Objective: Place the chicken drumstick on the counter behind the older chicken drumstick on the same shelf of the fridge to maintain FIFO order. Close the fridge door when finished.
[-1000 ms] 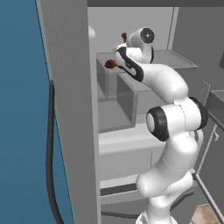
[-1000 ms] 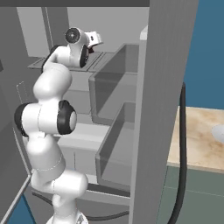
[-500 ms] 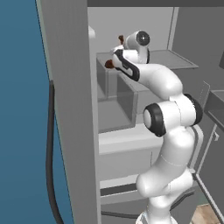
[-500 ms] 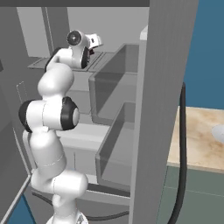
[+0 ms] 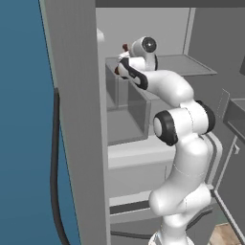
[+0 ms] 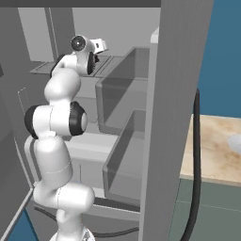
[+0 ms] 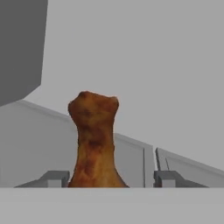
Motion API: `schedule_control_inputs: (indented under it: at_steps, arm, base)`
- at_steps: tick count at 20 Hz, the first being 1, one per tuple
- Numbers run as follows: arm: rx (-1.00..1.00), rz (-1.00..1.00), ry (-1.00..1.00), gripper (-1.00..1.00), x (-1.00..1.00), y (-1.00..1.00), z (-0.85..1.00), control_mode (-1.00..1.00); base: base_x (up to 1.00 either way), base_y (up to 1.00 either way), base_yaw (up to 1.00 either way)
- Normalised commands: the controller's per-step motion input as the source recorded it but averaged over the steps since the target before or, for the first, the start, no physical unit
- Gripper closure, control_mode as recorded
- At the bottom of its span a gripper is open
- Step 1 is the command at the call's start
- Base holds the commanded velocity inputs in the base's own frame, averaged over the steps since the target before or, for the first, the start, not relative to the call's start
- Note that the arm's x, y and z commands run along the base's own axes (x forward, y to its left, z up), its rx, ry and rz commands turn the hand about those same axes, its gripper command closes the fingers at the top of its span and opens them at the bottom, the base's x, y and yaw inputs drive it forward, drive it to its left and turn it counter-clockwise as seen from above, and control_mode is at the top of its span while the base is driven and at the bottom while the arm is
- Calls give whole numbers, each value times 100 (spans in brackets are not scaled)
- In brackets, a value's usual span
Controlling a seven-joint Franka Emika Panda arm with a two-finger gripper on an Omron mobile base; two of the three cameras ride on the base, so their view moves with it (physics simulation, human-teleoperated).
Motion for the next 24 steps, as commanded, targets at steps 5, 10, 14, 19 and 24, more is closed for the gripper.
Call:
schedule_control_inputs:
  at_steps: [5,10,14,19,24]
  arm:
    - [0,0,0,-100,1,0,0,-100]
    - [0,0,0,-100,-11,0,8,-100]
    - [0,0,0,-100,-37,-2,26,-100]
    - [3,0,0,-100,-42,-1,37,-100]
    - [4,0,0,-100,-57,0,33,-100]
  base:
    - [0,0,0]
    - [0,0,0]
    - [0,0,0]
    - [0,0,0]
    - [0,0,0]
